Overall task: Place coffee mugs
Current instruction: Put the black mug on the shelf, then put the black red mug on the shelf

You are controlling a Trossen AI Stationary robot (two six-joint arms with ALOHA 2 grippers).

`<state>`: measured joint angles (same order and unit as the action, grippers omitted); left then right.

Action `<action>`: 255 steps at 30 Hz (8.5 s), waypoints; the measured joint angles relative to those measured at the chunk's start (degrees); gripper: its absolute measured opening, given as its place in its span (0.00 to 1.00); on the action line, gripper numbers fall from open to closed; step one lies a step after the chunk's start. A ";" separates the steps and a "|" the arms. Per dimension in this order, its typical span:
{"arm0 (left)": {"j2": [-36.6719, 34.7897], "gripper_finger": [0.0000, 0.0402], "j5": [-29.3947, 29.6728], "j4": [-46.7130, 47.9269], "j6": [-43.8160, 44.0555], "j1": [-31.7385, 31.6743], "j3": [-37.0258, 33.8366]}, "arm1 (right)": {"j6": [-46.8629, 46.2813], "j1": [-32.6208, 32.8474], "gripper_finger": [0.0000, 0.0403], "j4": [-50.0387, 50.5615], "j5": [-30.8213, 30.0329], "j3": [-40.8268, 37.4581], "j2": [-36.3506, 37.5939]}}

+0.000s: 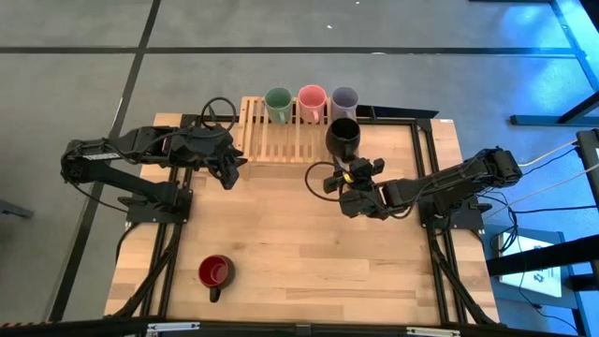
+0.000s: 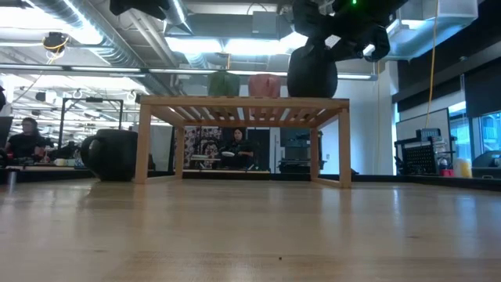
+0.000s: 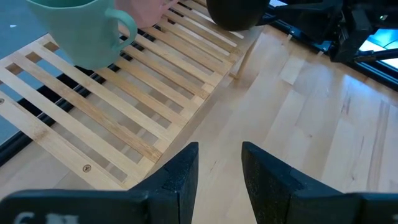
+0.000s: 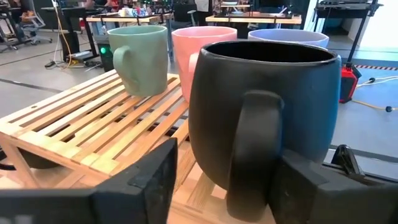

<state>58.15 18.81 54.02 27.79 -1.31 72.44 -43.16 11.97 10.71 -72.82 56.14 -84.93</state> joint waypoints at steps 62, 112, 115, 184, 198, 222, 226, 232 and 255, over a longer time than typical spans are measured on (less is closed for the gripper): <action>10.38 0.31 -22.30 8.59 5.24 24.19 -0.07 | -1.92 17.25 0.61 22.19 26.93 16.42 1.38; 25.18 0.02 -15.63 8.75 11.98 33.52 -9.18 | -3.00 18.01 0.61 22.15 28.82 14.27 1.40; 20.72 0.02 -12.37 9.34 15.33 28.50 -9.16 | -1.90 18.01 0.61 21.38 27.39 14.27 1.40; 12.76 0.19 -6.29 -4.53 15.25 3.55 -9.05 | 31.51 4.94 0.11 6.12 36.45 33.44 -23.80; -4.19 0.20 -11.50 -3.33 9.28 3.68 -8.88 | 27.16 7.33 0.11 8.49 29.82 33.24 -19.37; -23.33 0.21 -10.99 -0.40 -5.38 3.63 -9.01 | -0.29 6.51 0.11 15.05 -3.56 33.40 -16.10; -23.63 0.21 -10.99 -0.38 -7.50 3.63 -9.01 | -0.35 4.53 0.11 11.56 -2.83 33.33 -18.91; -23.69 0.21 -11.02 0.79 -8.92 3.63 -9.03 | 0.06 2.00 0.11 7.51 -3.59 33.33 -22.83; -23.69 0.21 -11.04 1.02 -9.01 3.63 -9.03 | -0.18 -3.28 0.11 7.81 -1.38 33.35 -25.94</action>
<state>34.46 7.77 55.05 18.79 2.33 63.42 -43.33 8.69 18.52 -74.20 89.49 -110.87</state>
